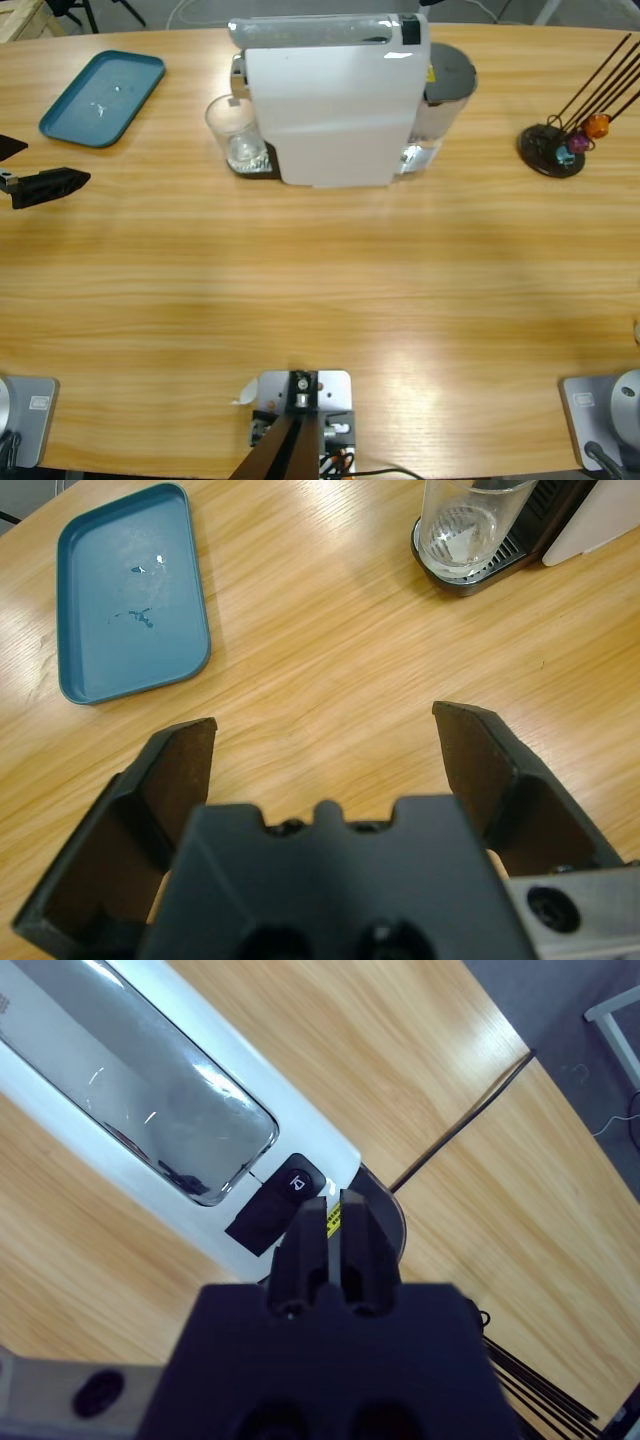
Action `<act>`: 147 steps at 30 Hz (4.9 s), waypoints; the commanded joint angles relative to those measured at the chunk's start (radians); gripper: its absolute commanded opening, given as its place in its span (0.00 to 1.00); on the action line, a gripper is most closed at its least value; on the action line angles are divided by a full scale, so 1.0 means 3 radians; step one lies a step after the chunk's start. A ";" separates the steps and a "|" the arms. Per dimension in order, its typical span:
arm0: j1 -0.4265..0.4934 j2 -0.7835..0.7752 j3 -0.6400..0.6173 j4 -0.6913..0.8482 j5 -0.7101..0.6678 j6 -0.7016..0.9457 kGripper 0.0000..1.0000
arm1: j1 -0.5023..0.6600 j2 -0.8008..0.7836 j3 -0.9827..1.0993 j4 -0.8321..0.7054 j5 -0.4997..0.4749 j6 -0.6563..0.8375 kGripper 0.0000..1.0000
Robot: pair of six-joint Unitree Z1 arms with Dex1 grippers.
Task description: Pour coffee
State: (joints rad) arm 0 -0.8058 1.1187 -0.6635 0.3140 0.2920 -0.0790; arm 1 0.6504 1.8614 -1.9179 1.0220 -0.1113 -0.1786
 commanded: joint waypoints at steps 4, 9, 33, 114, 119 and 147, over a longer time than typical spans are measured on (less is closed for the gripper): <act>-0.0019 -0.0022 0.0115 0.0007 0.0044 -0.0043 0.93 | 0.0068 0.0223 -0.0095 0.0060 0.0028 0.0064 0.00; -0.0019 -0.0017 0.0115 0.0002 0.0043 -0.0043 0.93 | 0.0116 0.0235 -0.0096 0.0065 0.0029 0.0098 0.00; -0.0019 -0.0007 0.0115 -0.0003 0.0039 -0.0043 0.93 | 0.0143 0.0201 0.0023 0.0033 0.0054 0.0154 0.00; -0.0019 -0.0007 0.0115 -0.0014 0.0014 -0.0043 1.00 | 0.0235 -0.0674 0.0345 0.0019 -0.0018 0.0309 1.00; -0.0019 -0.0012 0.0115 -0.0014 0.0016 -0.0043 1.00 | 0.0235 -0.0939 0.0671 -0.0228 -0.0018 0.0298 1.00; -0.0019 0.0002 0.0182 -0.0163 -0.0002 -0.0033 1.00 | 0.0235 -0.3577 0.4648 -0.2648 0.0171 0.0372 1.00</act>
State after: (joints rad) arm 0 -0.8071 1.1188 -0.6502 0.2885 0.2919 -0.0790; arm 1 0.7187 0.9123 -0.6894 0.2930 -0.0948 -0.0814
